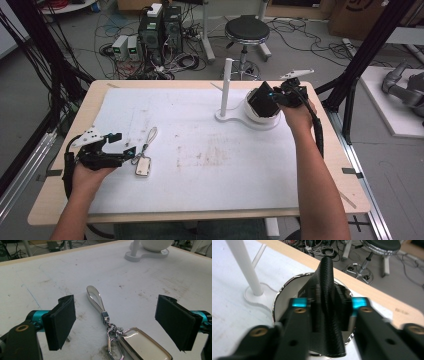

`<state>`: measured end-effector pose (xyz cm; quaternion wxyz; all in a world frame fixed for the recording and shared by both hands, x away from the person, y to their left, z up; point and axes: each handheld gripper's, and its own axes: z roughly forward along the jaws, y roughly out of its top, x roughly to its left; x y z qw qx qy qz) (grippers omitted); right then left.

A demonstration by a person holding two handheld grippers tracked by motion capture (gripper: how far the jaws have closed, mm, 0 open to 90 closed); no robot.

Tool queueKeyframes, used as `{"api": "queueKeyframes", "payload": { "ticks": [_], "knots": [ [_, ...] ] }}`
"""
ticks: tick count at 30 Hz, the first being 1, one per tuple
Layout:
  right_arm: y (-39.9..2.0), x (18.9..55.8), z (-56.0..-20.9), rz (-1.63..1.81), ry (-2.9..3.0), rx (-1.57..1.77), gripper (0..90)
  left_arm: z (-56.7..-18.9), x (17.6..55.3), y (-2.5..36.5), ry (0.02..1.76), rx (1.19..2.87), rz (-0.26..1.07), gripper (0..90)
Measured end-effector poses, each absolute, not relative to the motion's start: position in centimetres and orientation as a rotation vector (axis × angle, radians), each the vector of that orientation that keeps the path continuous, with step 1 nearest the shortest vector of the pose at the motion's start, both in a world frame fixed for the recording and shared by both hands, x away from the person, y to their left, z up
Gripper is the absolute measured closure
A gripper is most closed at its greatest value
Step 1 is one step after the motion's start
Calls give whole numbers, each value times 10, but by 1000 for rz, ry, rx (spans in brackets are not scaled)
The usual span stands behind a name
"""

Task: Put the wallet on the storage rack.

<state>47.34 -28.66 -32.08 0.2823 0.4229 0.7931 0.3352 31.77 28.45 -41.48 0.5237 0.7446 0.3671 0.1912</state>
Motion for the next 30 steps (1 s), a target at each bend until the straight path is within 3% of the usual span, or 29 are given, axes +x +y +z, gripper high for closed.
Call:
{"api": "queueKeyframes", "payload": {
  "ticks": [1, 3, 6, 15, 30],
  "knots": [
    [-287, 473, -321, 898, 2124, 1133, 676, -415, 318, 284, 879, 1783, 458, 169],
    [-285, 475, -321, 846, 2136, 1165, 566, -415, 318, 284, 879, 1783, 457, 169],
    [-290, 469, -317, 836, 2121, 1178, 495, -415, 318, 284, 880, 1781, 457, 169],
    [-305, 441, -314, 928, 2058, 1170, 412, -413, 317, 281, 871, 1783, 460, 169],
    [-321, 375, -356, 1160, 1999, 1227, 322, -412, 318, 280, 861, 1782, 460, 169]
  ]
}}
